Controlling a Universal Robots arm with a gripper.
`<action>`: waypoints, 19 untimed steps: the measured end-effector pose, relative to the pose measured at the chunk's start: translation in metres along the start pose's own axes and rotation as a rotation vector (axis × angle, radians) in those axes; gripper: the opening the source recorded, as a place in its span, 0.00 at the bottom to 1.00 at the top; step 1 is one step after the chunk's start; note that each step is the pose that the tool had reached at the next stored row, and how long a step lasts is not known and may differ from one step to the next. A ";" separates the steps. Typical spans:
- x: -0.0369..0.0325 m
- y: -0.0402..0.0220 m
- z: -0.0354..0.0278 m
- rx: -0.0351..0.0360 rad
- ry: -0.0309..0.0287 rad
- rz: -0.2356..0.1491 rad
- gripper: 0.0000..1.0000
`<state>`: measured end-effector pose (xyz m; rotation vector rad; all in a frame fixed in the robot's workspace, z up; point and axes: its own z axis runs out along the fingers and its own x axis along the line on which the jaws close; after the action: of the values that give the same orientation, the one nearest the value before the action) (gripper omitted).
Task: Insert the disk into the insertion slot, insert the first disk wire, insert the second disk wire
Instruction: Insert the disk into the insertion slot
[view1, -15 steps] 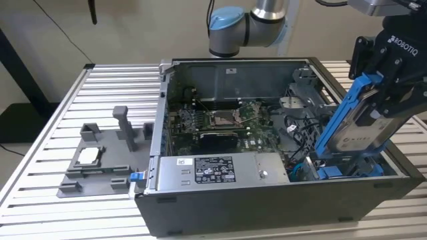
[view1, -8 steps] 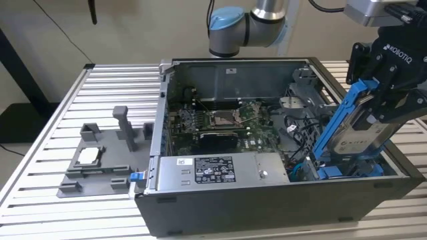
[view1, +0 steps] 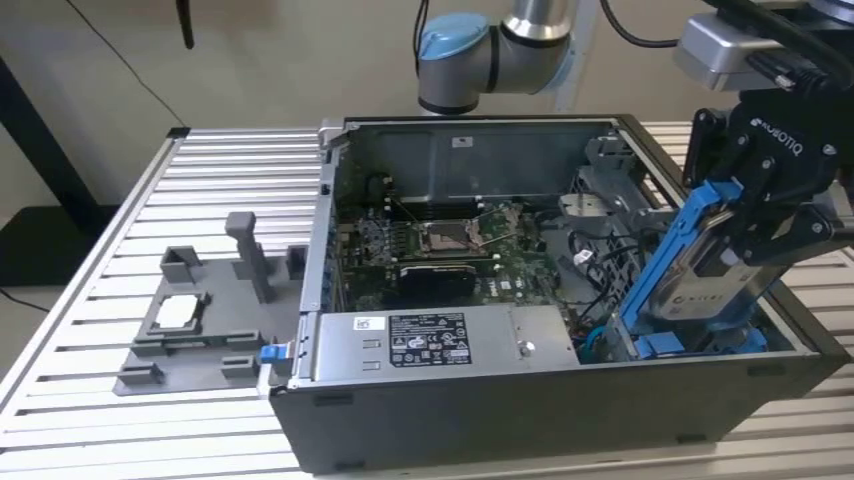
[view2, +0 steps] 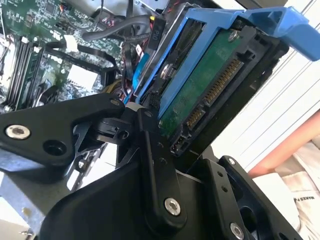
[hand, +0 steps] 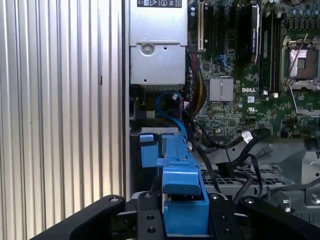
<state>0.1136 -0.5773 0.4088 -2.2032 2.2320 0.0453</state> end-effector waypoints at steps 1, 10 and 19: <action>0.0000 -0.0001 0.0018 0.0001 -0.0002 0.000 0.33; 0.0004 -0.0002 0.0165 -0.0002 -0.0004 0.000 0.33; -0.0003 0.0002 -0.0010 0.0017 -0.0014 0.000 0.40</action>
<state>0.1134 -0.5770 0.4099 -2.2017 2.2304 0.0450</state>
